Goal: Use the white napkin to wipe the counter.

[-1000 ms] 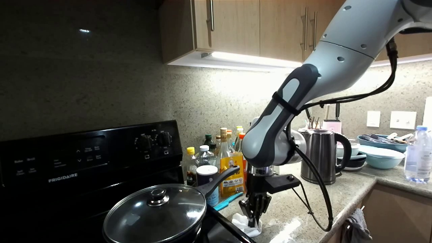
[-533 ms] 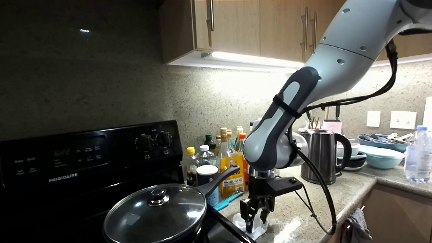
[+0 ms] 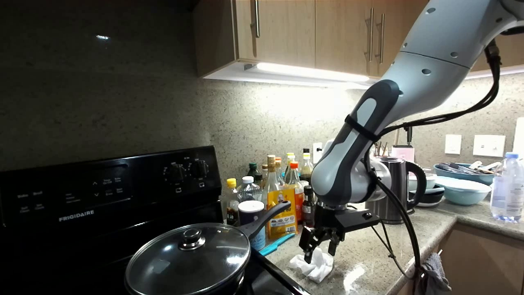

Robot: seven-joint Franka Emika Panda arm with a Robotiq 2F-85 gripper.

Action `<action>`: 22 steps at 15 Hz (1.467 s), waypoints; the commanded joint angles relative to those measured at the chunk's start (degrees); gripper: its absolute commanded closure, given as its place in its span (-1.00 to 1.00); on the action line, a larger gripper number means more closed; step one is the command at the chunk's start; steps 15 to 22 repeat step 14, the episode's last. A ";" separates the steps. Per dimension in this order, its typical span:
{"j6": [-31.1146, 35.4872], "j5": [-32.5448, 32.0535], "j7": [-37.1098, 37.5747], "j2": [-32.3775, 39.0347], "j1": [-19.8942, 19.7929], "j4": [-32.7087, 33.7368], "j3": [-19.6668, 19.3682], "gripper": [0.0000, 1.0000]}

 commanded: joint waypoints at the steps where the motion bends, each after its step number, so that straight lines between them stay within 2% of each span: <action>1: 1.62 0.33 2.63 -4.86 -1.26 -4.41 -0.64 -1.00; 6: 0.24 -0.82 3.22 -11.73 -1.66 -9.45 -3.50 -1.00; 9: 1.69 -0.60 3.87 -15.66 -1.58 -12.59 -4.93 -1.00; 10: 0.24 -0.35 2.31 -11.16 -1.41 -8.41 -4.49 -1.00; 13: 0.21 -0.31 2.46 -14.07 -1.26 -10.49 -5.30 -1.00; 22: 0.21 -0.31 2.49 -14.31 -1.24 -10.68 -5.33 -1.00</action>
